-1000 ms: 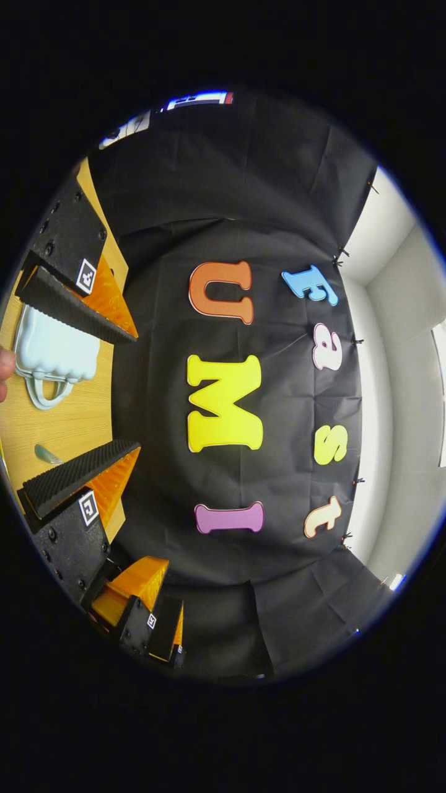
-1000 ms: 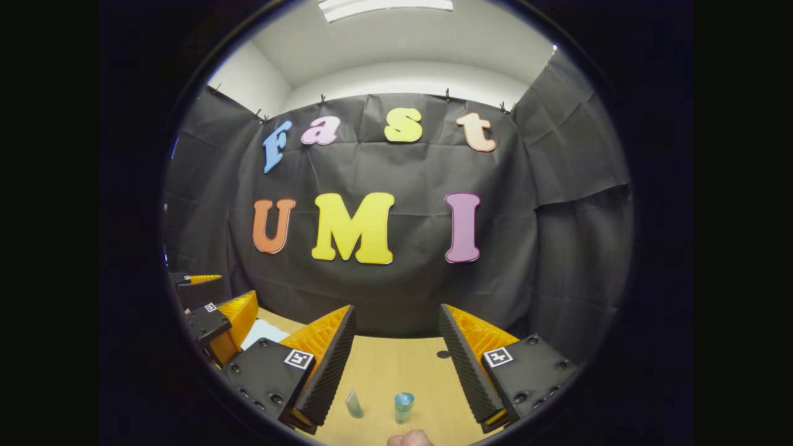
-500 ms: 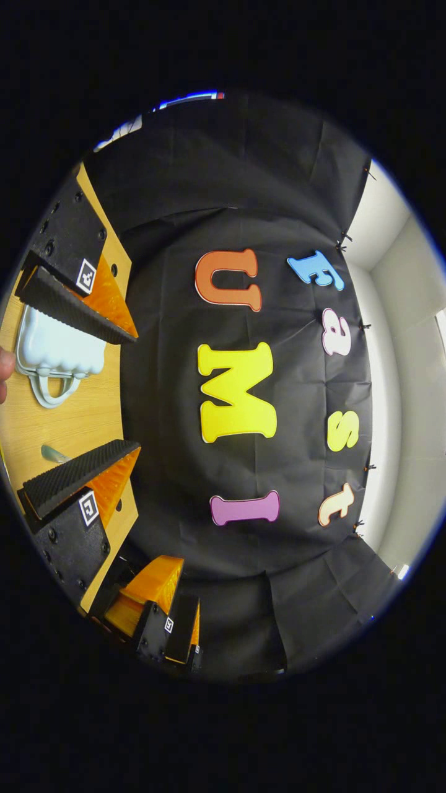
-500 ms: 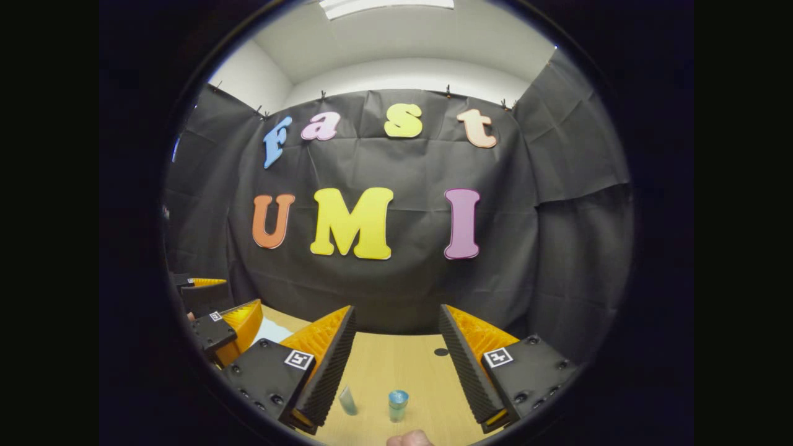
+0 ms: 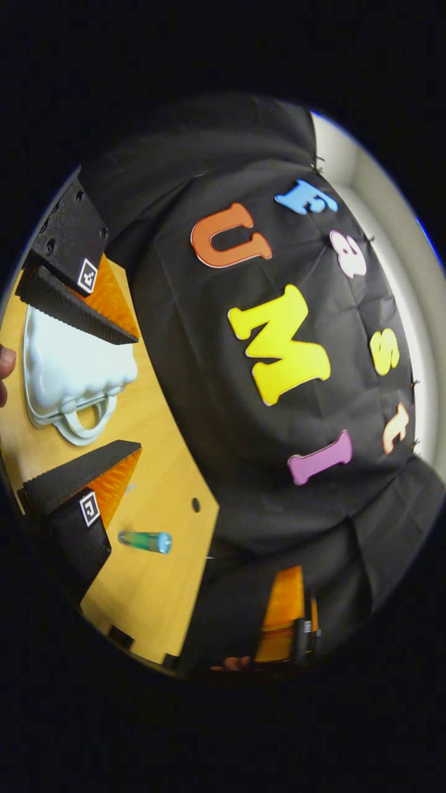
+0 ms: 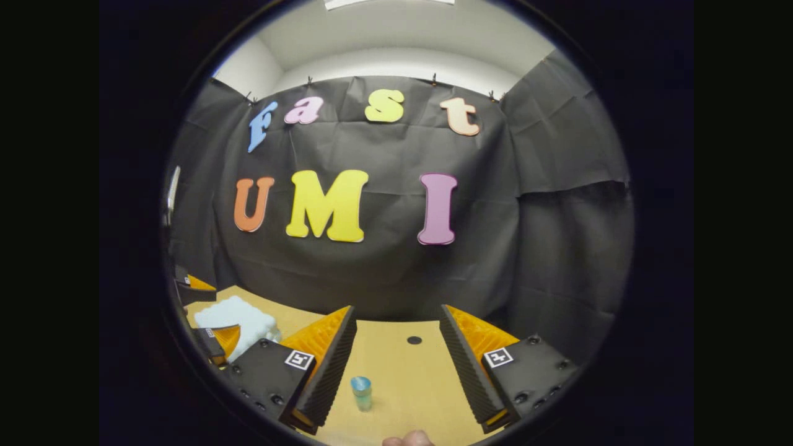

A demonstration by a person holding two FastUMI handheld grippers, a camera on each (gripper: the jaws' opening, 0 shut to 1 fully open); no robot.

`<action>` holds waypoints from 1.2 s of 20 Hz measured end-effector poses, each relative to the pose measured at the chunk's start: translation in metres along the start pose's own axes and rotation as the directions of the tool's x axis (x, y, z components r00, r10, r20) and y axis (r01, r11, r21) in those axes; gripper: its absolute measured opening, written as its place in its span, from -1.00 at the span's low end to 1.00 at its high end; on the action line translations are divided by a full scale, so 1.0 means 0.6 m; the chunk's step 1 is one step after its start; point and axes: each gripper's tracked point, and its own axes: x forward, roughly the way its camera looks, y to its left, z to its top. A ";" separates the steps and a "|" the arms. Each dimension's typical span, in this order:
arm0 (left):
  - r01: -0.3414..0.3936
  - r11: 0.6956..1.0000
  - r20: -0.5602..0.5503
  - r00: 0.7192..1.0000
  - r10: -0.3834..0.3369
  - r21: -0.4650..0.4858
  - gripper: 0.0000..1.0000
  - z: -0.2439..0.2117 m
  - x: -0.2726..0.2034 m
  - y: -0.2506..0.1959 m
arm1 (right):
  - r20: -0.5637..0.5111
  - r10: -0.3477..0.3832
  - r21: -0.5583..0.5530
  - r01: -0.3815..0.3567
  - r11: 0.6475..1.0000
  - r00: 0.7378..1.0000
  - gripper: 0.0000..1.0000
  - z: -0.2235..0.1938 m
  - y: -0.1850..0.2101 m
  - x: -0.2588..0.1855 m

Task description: First open the suitcase, pack the skin care products into it, and then close the suitcase.

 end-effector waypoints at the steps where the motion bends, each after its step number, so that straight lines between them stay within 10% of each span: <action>1: 0.027 0.999 -0.035 0.999 -0.026 0.044 0.99 -0.019 0.010 -0.011 | -0.004 -0.008 -0.003 0.008 1.000 1.000 0.61 -0.003 -0.010 -0.001; 14: 0.260 0.899 -0.365 0.923 -0.124 0.352 0.95 -0.191 0.106 -0.092 | -0.062 -0.105 -0.022 0.103 0.994 0.993 0.60 -0.037 -0.093 -0.018; 24: 0.289 0.872 -0.465 0.881 -0.082 0.394 0.37 -0.227 0.162 -0.084 | -0.093 -0.157 -0.033 0.154 0.987 0.983 0.60 -0.057 -0.126 -0.020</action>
